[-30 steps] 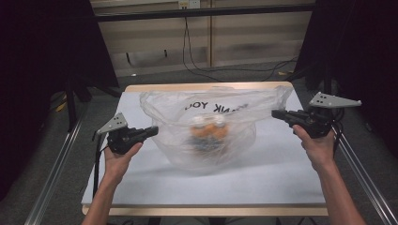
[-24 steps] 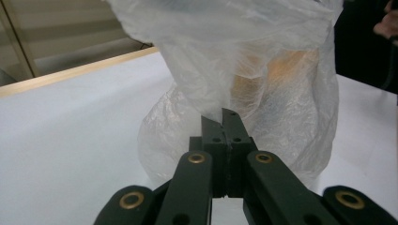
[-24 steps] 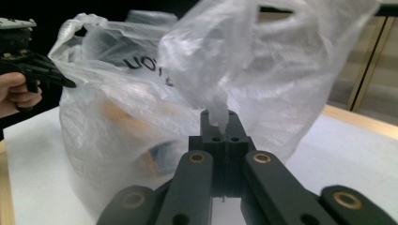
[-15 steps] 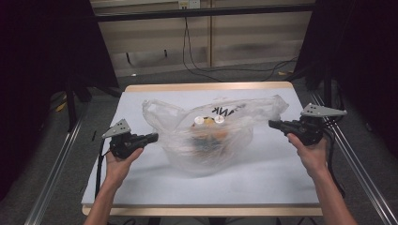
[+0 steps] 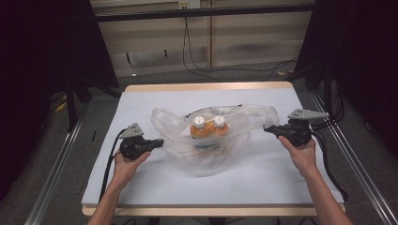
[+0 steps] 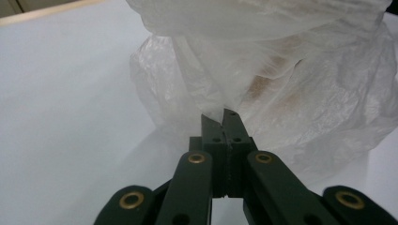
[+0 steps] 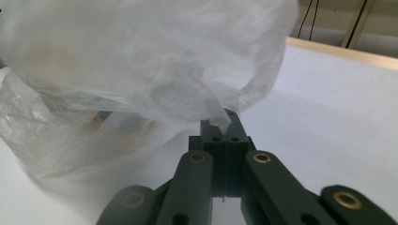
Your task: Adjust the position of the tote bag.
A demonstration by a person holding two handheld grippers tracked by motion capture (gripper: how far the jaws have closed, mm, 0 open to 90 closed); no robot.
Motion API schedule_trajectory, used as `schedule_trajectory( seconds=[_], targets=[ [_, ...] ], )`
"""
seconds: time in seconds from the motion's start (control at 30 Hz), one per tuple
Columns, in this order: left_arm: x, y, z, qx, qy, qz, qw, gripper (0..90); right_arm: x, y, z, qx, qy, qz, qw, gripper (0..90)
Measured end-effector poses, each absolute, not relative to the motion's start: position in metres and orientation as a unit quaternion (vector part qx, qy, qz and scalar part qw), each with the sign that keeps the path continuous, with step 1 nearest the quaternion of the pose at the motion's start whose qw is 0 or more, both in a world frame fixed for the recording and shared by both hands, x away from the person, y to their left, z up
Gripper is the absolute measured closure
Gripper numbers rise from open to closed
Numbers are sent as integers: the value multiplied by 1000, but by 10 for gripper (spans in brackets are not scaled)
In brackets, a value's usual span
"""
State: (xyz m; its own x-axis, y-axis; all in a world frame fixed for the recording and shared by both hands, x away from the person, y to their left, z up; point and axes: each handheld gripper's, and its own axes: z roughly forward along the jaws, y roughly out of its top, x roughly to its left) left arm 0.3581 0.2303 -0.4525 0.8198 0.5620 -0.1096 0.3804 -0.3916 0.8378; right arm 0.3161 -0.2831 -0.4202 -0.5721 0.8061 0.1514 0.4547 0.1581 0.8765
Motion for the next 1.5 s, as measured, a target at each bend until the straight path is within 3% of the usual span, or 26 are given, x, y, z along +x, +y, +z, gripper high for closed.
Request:
schedule_trajectory(
  seconds=[0.43, 0.9, 1.07, 1.13, 1.17, 1.23, 1.5],
  targets=[
    [365, 224, -486, 862, 294, 71, 407, 900, 324, -283, -456, 439, 764, 449, 151, 900],
    [365, 222, -487, 861, 292, 73, 410, 900, 328, -291, -490, 453, 790, 394, 125, 900],
    [364, 222, -487, 860, 297, 70, 409, 890, 326, -288, -489, 447, 797, 382, 139, 900],
    [363, 222, -486, 859, 300, 78, 409, 811, 326, -289, -489, 446, 796, 384, 140, 900],
    [360, 222, -484, 857, 302, 84, 408, 645, 324, -290, -486, 444, 792, 395, 142, 829],
    [358, 223, -483, 855, 300, 84, 416, 632, 323, -291, -485, 442, 787, 406, 143, 785],
    [342, 232, -462, 822, 309, 87, 470, 411, 305, -295, -461, 428, 761, 462, 156, 505]
  ],
)
